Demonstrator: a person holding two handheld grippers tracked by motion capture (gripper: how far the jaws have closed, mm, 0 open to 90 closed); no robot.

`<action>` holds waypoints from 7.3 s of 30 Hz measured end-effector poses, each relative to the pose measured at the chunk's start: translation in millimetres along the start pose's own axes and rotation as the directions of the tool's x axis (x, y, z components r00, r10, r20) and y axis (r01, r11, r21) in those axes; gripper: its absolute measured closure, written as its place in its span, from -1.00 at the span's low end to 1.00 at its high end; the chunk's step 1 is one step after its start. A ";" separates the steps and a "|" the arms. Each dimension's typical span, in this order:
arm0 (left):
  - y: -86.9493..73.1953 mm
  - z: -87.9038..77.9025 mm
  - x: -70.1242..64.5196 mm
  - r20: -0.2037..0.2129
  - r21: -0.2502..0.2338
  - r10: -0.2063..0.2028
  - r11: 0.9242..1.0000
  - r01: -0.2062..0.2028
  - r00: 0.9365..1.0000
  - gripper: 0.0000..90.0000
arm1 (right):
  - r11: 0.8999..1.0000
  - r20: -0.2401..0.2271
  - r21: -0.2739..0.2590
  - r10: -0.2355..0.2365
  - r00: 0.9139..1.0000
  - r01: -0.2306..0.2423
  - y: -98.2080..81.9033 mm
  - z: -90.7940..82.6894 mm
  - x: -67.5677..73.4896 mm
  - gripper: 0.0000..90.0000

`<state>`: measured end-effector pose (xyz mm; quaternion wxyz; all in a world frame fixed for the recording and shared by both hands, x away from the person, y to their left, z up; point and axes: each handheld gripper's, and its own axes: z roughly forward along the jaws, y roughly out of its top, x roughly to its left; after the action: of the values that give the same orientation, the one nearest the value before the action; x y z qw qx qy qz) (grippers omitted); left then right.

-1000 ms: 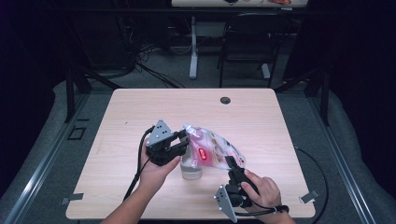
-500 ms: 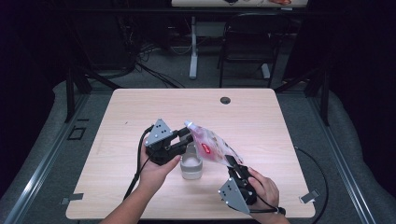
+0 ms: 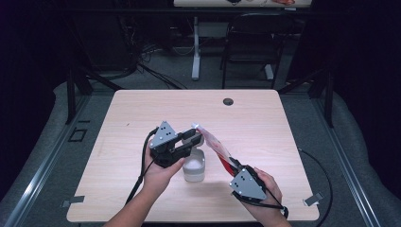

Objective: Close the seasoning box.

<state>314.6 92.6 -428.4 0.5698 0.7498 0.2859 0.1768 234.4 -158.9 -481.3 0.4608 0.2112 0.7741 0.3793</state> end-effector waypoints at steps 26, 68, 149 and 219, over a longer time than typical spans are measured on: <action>-13.7 -14.0 9.9 -0.021 -0.001 -0.019 1.000 0.019 1.000 0.50 | 0.954 -0.054 0.004 0.299 0.953 -0.299 -23.4 2.3 -38.7 0.98; -61.4 2.2 9.5 -0.044 0.178 0.009 0.984 -0.001 0.999 0.28 | 0.889 0.022 0.155 0.433 0.901 -0.431 -77.7 72.4 -76.0 0.97; -65.6 -6.1 12.9 -0.039 0.160 -0.017 0.987 0.023 0.999 0.18 | 0.841 -0.090 0.246 0.515 0.853 -0.482 -115.6 -30.6 -66.1 0.18; -2.2 0.1 27.7 -0.055 0.159 -0.008 0.987 0.016 0.998 0.80 | 0.886 -0.301 0.168 0.463 0.834 -0.432 -47.0 26.2 -28.9 0.19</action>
<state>335.6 110.4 -432.2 0.5013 0.7861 0.3190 0.1702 272.4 -197.5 -509.6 0.2114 0.3406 0.7864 0.4700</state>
